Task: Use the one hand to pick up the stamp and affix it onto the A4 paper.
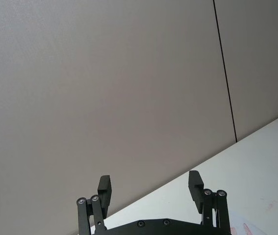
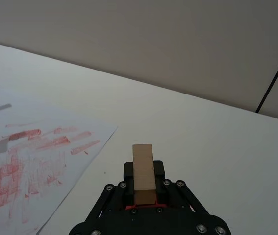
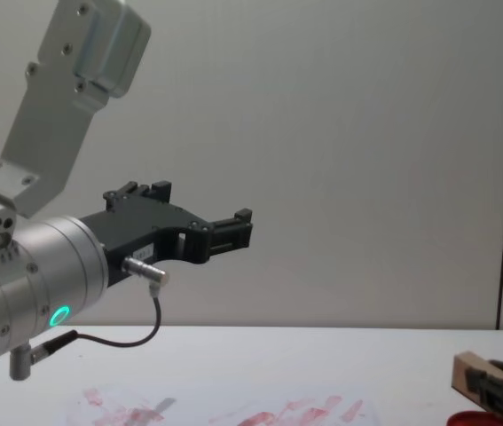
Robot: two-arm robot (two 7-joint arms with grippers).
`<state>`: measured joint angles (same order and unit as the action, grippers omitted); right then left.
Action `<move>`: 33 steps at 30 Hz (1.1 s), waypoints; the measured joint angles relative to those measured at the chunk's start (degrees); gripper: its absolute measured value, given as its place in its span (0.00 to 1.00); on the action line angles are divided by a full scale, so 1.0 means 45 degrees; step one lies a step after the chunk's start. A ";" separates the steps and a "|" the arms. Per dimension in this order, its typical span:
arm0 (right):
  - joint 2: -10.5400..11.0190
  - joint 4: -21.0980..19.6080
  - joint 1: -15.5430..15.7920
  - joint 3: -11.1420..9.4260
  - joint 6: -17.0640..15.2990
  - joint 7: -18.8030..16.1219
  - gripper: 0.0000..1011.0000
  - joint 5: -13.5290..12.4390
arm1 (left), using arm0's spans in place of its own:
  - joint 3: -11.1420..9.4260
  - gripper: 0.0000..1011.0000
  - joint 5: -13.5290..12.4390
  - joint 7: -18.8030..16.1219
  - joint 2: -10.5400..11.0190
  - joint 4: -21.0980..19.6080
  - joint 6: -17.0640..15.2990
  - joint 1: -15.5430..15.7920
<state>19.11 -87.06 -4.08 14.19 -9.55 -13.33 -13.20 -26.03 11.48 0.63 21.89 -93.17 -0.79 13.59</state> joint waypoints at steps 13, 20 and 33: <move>0.0020 0.0493 -0.0047 -0.0014 -0.0234 -0.0163 0.21 0.0073 | 0.0000 0.99 0.0000 0.0000 0.0000 0.0000 0.0000 0.0000; -0.0008 0.0617 -0.0109 -0.0015 -0.0279 -0.0220 0.33 0.0056 | 0.0000 0.99 0.0000 -0.0001 0.0000 0.0000 0.0000 0.0000; -0.0016 0.0316 -0.0125 -0.0098 0.0131 -0.0122 0.76 -0.0185 | 0.0000 0.99 0.0000 0.0000 0.0000 0.0000 0.0000 0.0000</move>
<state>19.03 -85.64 -4.64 13.75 -8.96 -13.88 -14.03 -26.02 11.48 0.63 21.89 -93.17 -0.80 13.59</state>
